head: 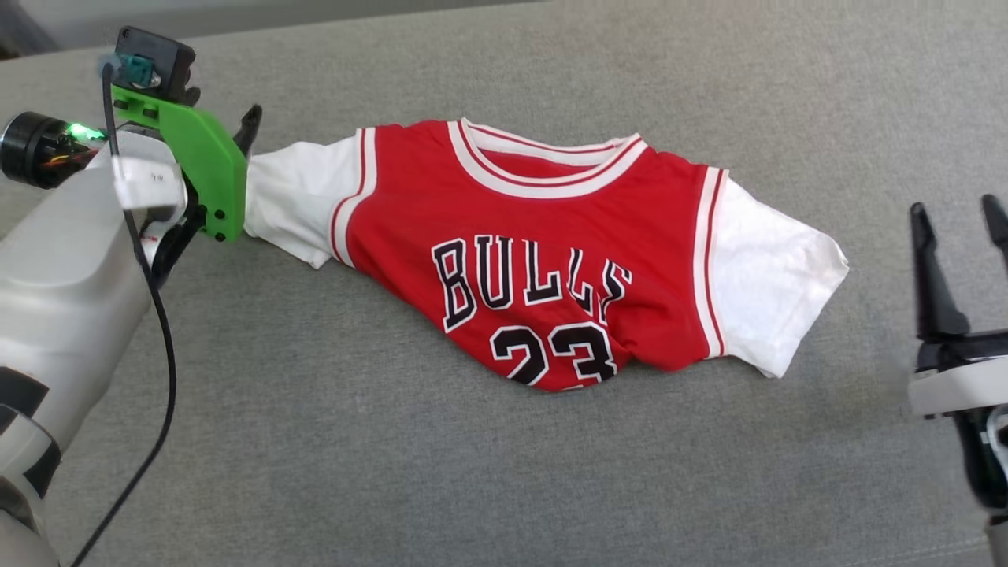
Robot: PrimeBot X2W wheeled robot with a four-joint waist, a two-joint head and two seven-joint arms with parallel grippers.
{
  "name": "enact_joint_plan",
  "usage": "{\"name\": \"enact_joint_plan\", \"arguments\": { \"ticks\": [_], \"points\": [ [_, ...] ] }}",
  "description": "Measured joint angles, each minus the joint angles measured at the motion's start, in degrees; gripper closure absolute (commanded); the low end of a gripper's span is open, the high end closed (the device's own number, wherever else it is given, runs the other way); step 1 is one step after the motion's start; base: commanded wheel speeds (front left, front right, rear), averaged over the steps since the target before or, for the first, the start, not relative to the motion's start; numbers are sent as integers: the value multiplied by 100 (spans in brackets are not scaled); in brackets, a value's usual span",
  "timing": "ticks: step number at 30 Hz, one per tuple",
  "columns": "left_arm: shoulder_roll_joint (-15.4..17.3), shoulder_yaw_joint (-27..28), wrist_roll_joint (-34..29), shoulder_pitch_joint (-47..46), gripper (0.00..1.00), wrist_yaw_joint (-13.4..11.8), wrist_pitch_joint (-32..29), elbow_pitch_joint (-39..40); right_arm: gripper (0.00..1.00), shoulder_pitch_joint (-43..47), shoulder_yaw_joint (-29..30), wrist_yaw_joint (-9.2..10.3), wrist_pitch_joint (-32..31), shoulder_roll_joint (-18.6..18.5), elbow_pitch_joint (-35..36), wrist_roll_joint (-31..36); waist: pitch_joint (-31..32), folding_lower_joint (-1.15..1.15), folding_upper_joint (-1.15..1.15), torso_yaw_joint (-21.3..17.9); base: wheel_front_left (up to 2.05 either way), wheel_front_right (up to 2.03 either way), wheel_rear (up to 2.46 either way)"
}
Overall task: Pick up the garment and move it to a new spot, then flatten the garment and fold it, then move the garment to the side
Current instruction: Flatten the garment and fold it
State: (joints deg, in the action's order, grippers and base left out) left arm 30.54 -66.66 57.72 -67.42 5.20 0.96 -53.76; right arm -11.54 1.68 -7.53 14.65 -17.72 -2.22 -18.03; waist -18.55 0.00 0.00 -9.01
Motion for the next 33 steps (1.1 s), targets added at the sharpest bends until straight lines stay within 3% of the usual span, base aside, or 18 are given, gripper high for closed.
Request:
{"name": "enact_joint_plan", "arguments": {
  "ticks": [4,8,9,11,18,22,25,33],
  "points": [
    [-5,160,-143,243,0,-290,969,174,0,-17,211,0,-73,-281,115,-32,205,0,0,108,0,0,0],
    [22,468,-181,596,0,-737,1338,633,0,-159,209,0,-679,-671,278,-242,376,0,0,269,0,0,0],
    [142,961,-431,901,0,-1254,1369,1367,0,-334,23,0,-1493,-1095,347,-538,466,0,0,397,0,0,0],
    [243,1358,-775,1213,0,-1650,1371,2033,0,-381,-236,0,-2298,-1489,353,-875,503,0,0,497,0,0,0],
    [332,2582,-1650,2844,0,-2538,1371,3871,0,-673,-943,-1,-4664,-2536,190,-2107,525,0,0,762,0,0,0],
    [237,3229,-2067,3597,0,-2797,1371,4623,0,-827,-1155,-1,-5724,-2738,-121,-2540,456,0,0,894,0,0,0],
    [110,3548,-2337,4057,0,-2831,1371,4986,0,-998,-1227,-1,-6140,-2760,-363,-2614,363,0,0,989,0,0,0],
    [-260,4008,-2858,4623,0,-2697,1371,5321,0,-1418,-1441,-1,-6408,-2559,-1159,-2594,51,0,0,1259,0,0,0]
  ]
}}
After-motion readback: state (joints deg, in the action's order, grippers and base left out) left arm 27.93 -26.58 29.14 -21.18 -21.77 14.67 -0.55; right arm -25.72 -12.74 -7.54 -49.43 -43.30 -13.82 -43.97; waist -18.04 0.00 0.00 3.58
